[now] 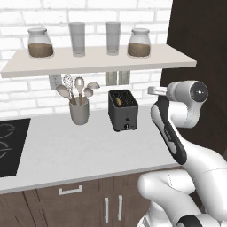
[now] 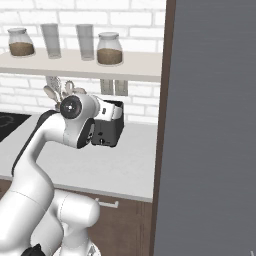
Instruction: Start the toaster. Once the lever pops up, take the bread to the plate on the dining counter.
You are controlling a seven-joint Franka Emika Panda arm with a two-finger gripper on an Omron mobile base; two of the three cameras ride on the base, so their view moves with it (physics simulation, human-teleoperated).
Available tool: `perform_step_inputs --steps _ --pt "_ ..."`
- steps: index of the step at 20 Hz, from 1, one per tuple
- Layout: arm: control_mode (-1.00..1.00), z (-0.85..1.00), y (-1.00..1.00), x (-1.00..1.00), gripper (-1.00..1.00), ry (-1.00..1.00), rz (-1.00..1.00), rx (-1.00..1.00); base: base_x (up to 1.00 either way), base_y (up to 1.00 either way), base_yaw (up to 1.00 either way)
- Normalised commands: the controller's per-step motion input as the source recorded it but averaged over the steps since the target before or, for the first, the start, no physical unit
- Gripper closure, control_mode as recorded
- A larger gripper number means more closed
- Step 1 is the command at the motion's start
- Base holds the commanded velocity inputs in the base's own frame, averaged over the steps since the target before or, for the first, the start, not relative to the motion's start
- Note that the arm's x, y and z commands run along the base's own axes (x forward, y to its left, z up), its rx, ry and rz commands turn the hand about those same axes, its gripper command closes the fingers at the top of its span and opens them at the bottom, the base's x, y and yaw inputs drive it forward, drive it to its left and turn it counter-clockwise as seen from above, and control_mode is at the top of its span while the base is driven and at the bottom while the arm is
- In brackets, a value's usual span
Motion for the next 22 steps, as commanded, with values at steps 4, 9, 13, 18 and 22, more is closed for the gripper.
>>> perform_step_inputs --steps 4,9,13,18,22 --pt "-1.0 0.0 0.0 0.0 -1.0 0.0 0.0 0.0 0.0 0.0 0.0" --pt "-1.0 0.0 0.0 0.0 -1.0 0.0 0.0 0.0 0.0 0.0 0.0" --pt "-1.0 0.0 0.0 0.0 -1.0 0.0 0.0 0.0 0.0 0.0 0.0" --pt "-1.0 0.0 0.0 0.0 -1.0 0.0 0.0 0.0 0.0 0.0 0.0" --pt "-1.0 0.0 0.0 0.0 -1.0 0.0 0.0 0.0 0.0 0.0 0.0"
